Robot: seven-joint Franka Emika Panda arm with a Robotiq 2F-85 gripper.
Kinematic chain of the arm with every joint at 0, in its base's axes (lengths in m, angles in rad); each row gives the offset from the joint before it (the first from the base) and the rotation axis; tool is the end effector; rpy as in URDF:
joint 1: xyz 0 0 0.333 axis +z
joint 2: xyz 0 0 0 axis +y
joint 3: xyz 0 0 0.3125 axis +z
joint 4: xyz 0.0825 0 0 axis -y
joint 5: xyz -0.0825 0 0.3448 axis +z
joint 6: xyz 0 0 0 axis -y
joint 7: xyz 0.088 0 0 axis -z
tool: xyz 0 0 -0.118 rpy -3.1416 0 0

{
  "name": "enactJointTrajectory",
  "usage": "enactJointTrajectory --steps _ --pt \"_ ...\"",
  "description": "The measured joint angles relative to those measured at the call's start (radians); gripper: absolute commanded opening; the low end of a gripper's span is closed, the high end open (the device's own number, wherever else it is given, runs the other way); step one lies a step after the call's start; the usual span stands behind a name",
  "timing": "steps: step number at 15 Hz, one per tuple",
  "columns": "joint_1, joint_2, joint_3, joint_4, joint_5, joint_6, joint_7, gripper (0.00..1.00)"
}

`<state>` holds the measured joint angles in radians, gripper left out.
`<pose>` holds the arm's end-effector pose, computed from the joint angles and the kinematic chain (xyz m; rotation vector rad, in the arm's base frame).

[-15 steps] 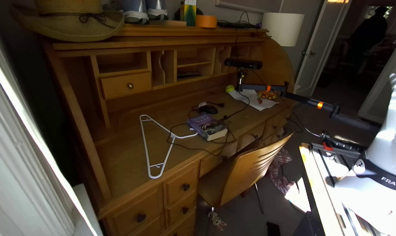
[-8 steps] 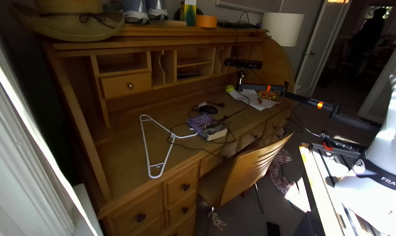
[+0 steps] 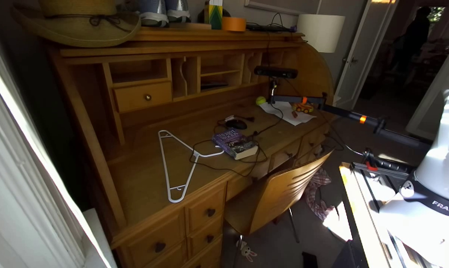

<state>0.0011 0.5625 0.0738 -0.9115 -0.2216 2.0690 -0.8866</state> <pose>0.7103 0.0202 0.6220 2.3468 1.2582 0.6489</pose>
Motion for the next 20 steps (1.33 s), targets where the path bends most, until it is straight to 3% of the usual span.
enactJointTrajectory --steps 2,5,8,11,15,17,20 --pt "0.000 0.012 0.000 0.012 0.000 0.001 -0.015 0.86" --pt "-0.001 0.025 0.003 0.029 0.000 0.013 -0.043 0.96" --pt "-0.001 0.036 0.008 0.050 0.000 0.043 -0.086 0.69" --pt "-0.001 0.043 0.010 0.062 0.000 0.063 -0.136 0.51" --pt "-0.001 0.066 0.010 0.076 0.000 0.070 -0.179 0.56" --pt "-0.001 0.075 0.010 0.076 -0.001 0.072 -0.195 0.34" --pt "-0.001 0.081 0.010 0.078 0.000 0.079 -0.204 0.13"
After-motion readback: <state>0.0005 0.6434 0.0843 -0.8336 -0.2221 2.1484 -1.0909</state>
